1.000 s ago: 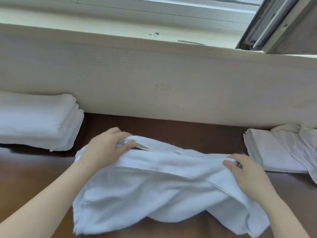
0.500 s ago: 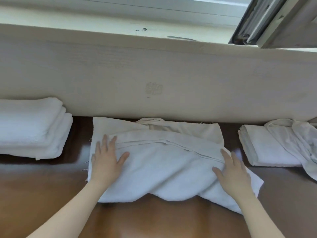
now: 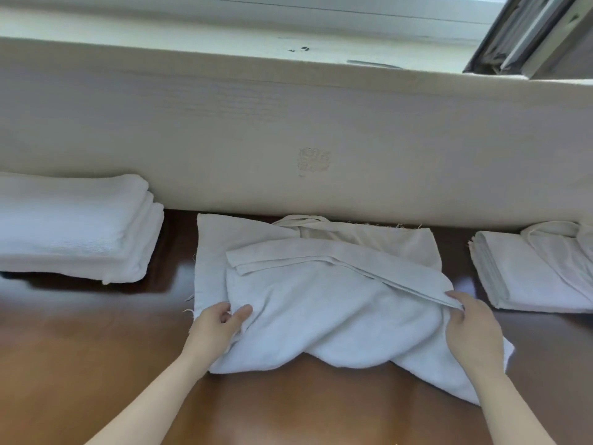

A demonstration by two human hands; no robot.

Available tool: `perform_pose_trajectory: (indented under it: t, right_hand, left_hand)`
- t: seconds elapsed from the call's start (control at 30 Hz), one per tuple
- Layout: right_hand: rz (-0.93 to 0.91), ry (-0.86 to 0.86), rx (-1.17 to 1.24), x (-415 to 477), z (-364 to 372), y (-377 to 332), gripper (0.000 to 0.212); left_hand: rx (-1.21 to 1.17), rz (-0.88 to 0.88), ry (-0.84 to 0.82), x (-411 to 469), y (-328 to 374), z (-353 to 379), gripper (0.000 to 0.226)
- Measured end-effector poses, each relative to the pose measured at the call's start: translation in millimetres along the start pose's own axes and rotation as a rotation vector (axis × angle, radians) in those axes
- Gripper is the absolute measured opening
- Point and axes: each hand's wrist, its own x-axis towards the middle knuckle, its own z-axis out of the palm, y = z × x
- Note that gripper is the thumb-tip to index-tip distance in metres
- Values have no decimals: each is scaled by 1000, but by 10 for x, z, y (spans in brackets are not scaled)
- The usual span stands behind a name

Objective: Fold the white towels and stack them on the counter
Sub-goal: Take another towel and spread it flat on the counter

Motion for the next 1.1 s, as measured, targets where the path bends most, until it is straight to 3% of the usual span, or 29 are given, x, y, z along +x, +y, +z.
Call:
perform_pose_trajectory:
  t: [0.07,0.23,0.37,0.43,0.53,0.6,0.7,0.83,0.9,1.0,1.1]
  right_hand:
    - [-12,42,2,-51,-65,-16,33]
    - [-78,63,7,-220,-192,-87,31]
    - [-61,178,-25,-232,-368,-166,30]
    - [-123,242,-52,-216,-478,-207,34]
    - [-227,230,-128,-156,-632,-258,27]
    - [-282,108,-152,-59,-713,-292,23]
    - [-284,-280,-201,57,-826,-363,19]
    - [-162,-825,-156,94,-872,-407,21]
    - [-129,-991,-206,47,-798,-429,21]
    - [-142,-960,-244,-1,-512,-341,25]
    - [-177,-797,-314,3,-186,-230,25]
  left_hand:
    - [20,54,-45,-32,-54,-73,50]
    - [-56,135,32,-162,-68,-182,40]
    - [-167,147,71,-280,-22,-346,43]
    - [-208,145,75,-379,-12,-499,30]
    - [-202,157,94,-560,-101,-815,30]
    - [-177,153,68,-703,-202,-1051,29]
    - [-168,87,1,-946,-459,-1410,28]
    - [-28,-43,-119,-1204,-929,-1730,57]
    - [122,-98,-132,-1235,-1151,-1806,73]
    - [332,-161,-156,-1177,-1324,-1838,82]
    - [408,-204,-70,-998,-1184,-1704,51]
